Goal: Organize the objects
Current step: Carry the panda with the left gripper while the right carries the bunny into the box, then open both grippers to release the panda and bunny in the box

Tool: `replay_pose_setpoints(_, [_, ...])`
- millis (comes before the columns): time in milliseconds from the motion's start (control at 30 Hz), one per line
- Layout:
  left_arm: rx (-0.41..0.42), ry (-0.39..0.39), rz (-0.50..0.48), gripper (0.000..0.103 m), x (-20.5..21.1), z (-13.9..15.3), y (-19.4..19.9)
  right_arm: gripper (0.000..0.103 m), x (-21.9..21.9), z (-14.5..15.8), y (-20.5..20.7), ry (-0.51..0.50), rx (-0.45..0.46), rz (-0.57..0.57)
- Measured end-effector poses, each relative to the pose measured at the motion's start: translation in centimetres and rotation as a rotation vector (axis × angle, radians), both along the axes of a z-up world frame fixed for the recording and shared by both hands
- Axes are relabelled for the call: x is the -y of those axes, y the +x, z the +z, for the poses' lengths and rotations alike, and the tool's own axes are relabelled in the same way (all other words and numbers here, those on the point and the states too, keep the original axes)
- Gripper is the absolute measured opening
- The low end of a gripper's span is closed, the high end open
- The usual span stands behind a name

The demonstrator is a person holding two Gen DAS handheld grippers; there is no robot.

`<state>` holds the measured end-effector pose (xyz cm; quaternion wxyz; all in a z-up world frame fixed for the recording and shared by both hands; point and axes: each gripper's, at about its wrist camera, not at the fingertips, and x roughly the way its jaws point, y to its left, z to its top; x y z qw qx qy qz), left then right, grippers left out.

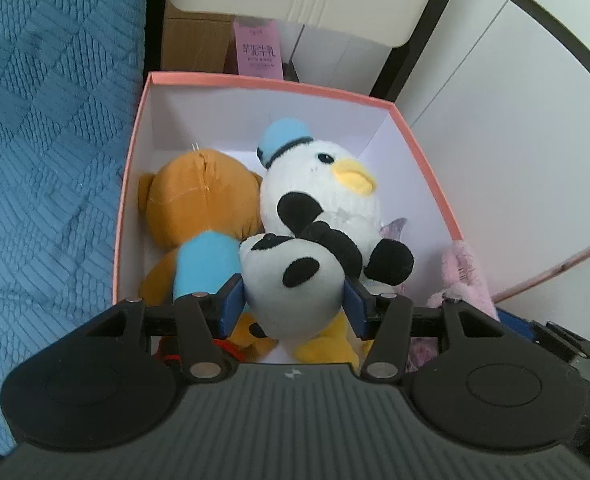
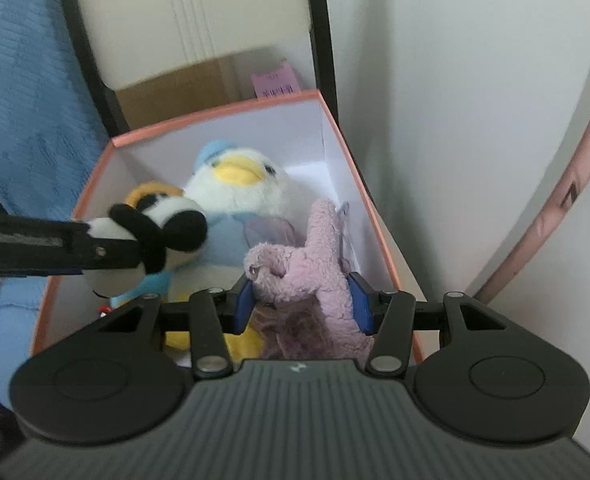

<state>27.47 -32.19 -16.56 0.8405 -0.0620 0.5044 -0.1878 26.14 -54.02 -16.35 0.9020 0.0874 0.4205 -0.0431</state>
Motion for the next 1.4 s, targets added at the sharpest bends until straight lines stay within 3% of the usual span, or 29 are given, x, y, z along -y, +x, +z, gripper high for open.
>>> replay_pose_setpoints(133, [0.003, 0.012, -0.021, 0.06, 0.1, 0.3, 0.0, 0.051, -0.4, -0.2, 0.3, -0.01, -0.009, 0.013])
replay_pose_setpoints(233, [-0.022, 0.019, -0.028, 0.079, 0.0, 0.7, 0.1, 0.064, -0.4, 0.2, 0.5, -0.013, -0.021, 0.005])
replay_pose_setpoints(267, [-0.019, 0.022, -0.029, 0.081, 0.0, 1.0, 0.1, 0.069, -0.3, 0.5, 0.4, -0.01, -0.023, -0.006])
replay_pose_setpoints(467, [0.034, -0.017, -0.064, 0.082, -0.9, 4.2, -1.3, 0.069, -0.1, 3.0, -0.1, 0.014, 0.011, -0.045])
replay_pose_setpoints(933, [0.21, -0.053, -0.108, 0.082, -5.2, 13.1, -7.7, 0.069, -4.1, 14.0, -4.7, 0.054, 0.175, -0.031])
replay_pose_setpoints(1033, [0.272, -0.027, -0.104, 0.082, -6.4, 15.0, -9.4, 0.069, -5.1, 15.7, -6.1, 0.05, 0.204, -0.024])
replay_pose_setpoints(1400, [0.356, -0.082, -0.113, 0.088, -12.7, 19.1, -15.4, 0.069, -9.5, 18.8, -13.1, 0.022, 0.279, 0.009])
